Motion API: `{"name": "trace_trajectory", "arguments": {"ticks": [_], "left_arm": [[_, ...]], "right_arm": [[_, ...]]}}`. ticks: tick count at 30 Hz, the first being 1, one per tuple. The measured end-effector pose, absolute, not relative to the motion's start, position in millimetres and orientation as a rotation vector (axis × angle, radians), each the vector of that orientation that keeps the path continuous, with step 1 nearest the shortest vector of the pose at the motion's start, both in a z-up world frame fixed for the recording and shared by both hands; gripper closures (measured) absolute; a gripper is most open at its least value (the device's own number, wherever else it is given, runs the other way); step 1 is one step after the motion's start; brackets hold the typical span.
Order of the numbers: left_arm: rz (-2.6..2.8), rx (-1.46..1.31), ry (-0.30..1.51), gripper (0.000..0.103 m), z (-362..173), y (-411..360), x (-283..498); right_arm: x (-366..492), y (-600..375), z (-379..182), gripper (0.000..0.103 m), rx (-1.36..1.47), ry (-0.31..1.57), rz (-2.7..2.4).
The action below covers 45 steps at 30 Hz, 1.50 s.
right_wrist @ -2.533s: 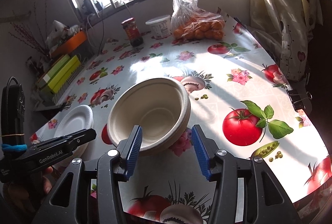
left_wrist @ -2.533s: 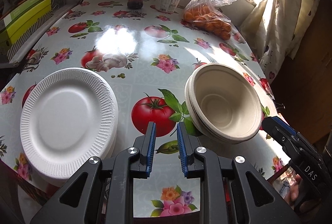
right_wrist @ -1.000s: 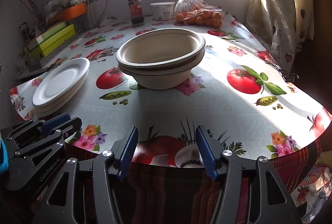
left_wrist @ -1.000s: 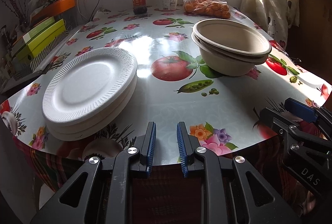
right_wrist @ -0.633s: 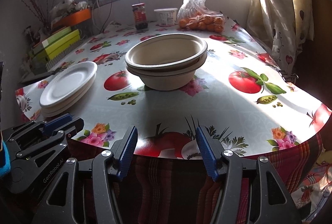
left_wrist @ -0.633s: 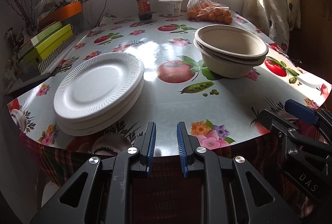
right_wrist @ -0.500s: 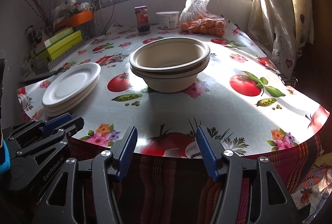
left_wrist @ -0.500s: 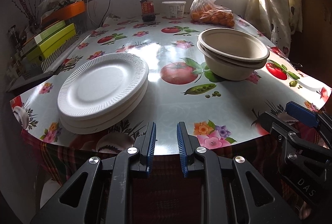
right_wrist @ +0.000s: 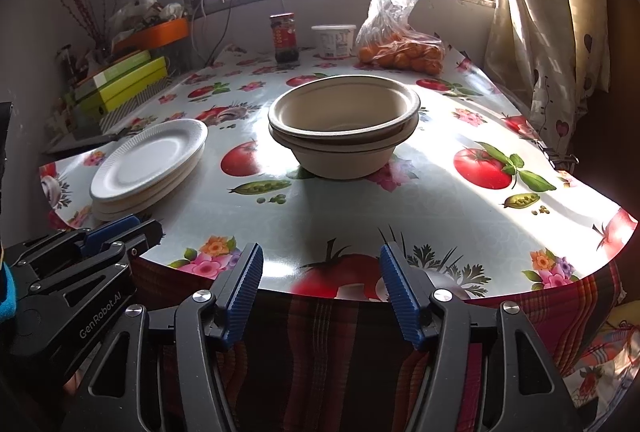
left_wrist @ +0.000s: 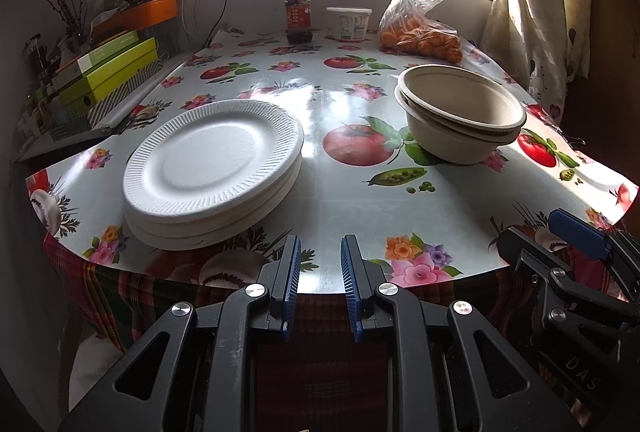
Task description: Organize plates and bowls
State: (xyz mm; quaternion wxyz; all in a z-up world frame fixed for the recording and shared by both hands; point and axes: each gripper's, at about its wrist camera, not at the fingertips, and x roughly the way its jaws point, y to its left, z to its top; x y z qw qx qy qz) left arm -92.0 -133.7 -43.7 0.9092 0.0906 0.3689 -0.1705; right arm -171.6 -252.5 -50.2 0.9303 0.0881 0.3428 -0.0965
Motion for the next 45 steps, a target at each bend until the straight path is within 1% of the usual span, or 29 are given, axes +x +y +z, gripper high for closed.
{"name": "trace_trajectory", "arguments": {"ticks": [45], "left_arm": [[-0.341,0.195,0.749,0.081,-40.0,-129.2,-95.5]], "right_arm": [[-172.7,-251.7,-49.4,0.041,0.18,0.701,-0.198]]}}
